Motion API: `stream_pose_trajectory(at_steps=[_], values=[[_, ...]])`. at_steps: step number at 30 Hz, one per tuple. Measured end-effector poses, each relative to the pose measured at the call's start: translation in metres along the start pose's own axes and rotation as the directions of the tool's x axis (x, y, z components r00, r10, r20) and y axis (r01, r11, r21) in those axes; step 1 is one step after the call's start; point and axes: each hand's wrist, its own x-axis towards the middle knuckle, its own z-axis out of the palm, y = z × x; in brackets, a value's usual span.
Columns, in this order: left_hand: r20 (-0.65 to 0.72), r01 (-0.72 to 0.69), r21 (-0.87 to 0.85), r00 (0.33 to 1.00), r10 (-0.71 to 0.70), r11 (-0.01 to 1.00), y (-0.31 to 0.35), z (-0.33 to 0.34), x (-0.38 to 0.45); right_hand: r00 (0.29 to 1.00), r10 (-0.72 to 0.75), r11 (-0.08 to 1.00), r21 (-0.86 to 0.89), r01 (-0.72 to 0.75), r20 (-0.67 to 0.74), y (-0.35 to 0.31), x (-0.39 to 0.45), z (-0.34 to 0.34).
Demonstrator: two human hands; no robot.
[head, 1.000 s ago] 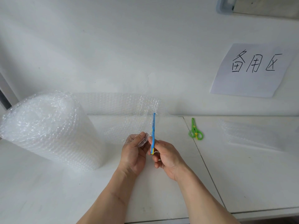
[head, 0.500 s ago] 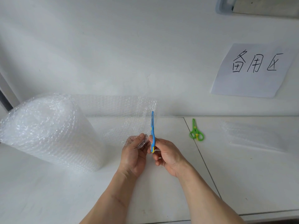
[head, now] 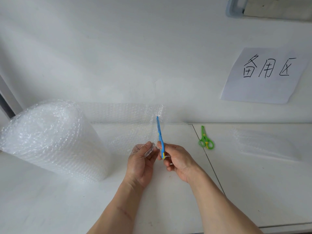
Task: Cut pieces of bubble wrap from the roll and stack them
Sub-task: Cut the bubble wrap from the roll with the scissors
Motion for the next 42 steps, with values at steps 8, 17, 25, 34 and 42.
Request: stream_pose_trajectory(at_steps=[8,17,25,34,42], values=[[0.019,0.000,-0.004,1.000,0.000,1.000,0.002,0.003,-0.003,1.000,-0.012,1.000,-0.005,0.012,0.011,-0.003,0.002,0.005],[0.031,-0.001,0.003,1.000,0.000,1.000,0.002,0.000,-0.002,0.998,-0.057,0.998,0.006,0.057,-0.002,0.003,0.003,0.008],[0.035,-0.007,-0.006,0.999,0.007,1.000,0.001,-0.001,0.001,0.998,-0.062,0.998,-0.011,0.062,-0.024,0.000,0.006,0.007],[-0.008,-0.020,-0.026,1.000,0.020,0.999,-0.002,-0.002,0.004,0.997,-0.074,0.997,-0.028,0.074,-0.014,-0.010,0.012,0.006],[-0.005,-0.015,-0.041,1.000,0.015,0.999,-0.003,-0.002,0.005,0.996,-0.084,0.996,-0.008,0.084,-0.021,-0.010,0.015,0.007]])
